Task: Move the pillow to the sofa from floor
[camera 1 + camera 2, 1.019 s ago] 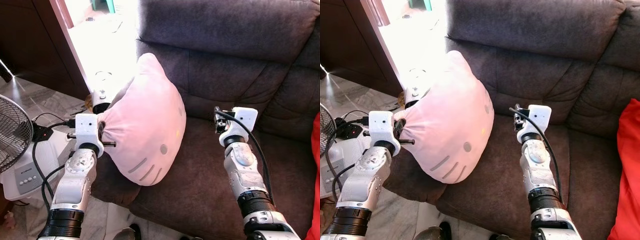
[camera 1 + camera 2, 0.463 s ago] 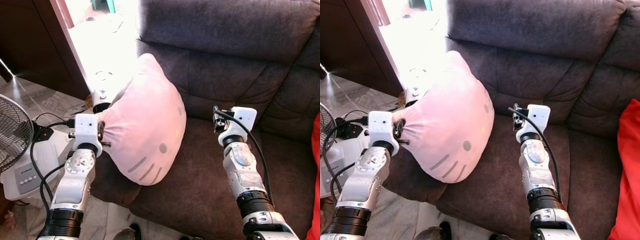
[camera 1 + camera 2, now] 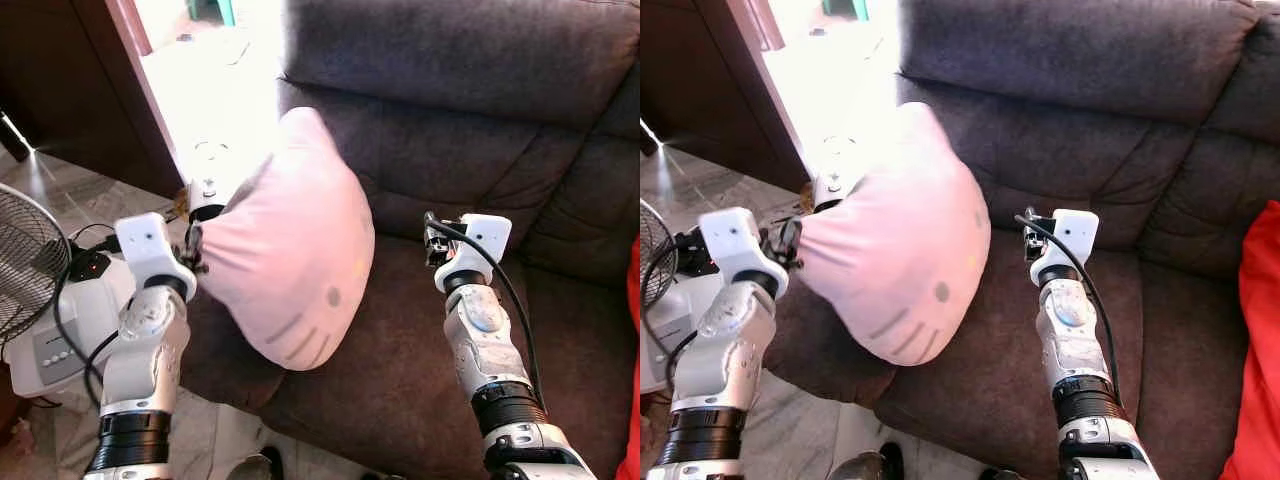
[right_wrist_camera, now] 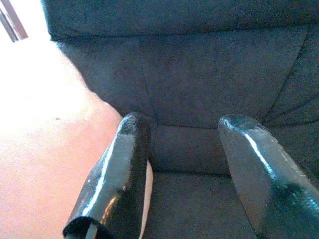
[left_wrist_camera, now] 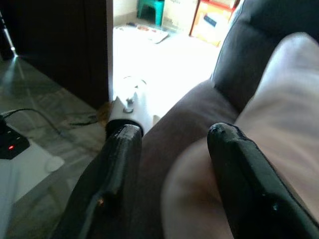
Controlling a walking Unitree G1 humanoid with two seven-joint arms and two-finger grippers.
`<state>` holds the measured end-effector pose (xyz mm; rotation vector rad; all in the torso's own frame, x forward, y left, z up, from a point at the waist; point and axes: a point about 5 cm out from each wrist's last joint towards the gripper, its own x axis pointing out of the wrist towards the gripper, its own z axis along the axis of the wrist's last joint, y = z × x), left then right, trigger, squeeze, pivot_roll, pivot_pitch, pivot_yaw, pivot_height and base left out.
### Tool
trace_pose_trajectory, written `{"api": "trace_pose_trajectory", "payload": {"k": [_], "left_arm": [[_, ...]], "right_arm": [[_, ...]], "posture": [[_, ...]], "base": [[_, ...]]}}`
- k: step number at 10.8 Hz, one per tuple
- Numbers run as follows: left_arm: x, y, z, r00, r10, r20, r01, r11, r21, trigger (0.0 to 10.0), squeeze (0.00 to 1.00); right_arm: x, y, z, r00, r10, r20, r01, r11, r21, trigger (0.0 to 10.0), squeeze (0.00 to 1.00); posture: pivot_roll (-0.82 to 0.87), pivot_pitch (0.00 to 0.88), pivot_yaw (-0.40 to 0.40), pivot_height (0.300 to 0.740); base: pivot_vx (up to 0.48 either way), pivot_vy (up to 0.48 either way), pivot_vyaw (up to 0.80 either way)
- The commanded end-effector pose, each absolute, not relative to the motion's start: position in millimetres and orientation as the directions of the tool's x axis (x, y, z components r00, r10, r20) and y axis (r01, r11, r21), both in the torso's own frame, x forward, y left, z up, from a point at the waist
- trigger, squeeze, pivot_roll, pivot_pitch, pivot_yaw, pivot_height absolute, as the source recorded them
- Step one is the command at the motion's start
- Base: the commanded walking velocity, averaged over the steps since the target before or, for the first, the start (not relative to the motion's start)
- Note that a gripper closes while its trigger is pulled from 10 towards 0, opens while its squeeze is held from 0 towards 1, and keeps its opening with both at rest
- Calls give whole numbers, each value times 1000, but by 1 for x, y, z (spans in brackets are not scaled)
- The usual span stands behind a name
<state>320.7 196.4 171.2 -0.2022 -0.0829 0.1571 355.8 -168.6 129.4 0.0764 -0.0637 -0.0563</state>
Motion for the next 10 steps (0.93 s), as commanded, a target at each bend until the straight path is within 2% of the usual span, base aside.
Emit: {"api": "trace_pose_trajectory", "payload": {"k": [1, 2, 4, 7, 10], "left_arm": [[319, 200, 183, 978, 175, 112, -143, 958, -250, 10000, 1000], [317, 200, 193, 967, 186, 173, -145, 963, -227, 10000, 0], [314, 186, 212, 940, 105, 324, -126, 991, 44, 10000, 0], [314, 178, 204, 952, 68, 300, -93, 993, 70, 10000, 0], [305, 173, 217, 904, 23, 427, -114, 975, 188, 10000, 0]], "right_arm": [[354, -167, 129, 996, -58, 62, 52, 995, 88, 10000, 0], [354, -167, 129, 996, -57, 70, 51, 994, 95, 10000, 0], [354, -166, 131, 995, -50, 84, 41, 994, 102, 10000, 0], [353, -166, 132, 995, -50, 91, 41, 994, 102, 10000, 0], [350, -164, 144, 982, -31, 188, 13, 995, 98, 10000, 0]], "posture": [[160, 180, 2, 740], [160, 180, 2, 740], [162, 176, 2, 740], [158, 174, 2, 740], [158, 170, 0, 740]], "base": [[0, 0, 0], [0, 0, 0], [0, 0, 0], [0, 0, 0], [0, 0, 0]]}}
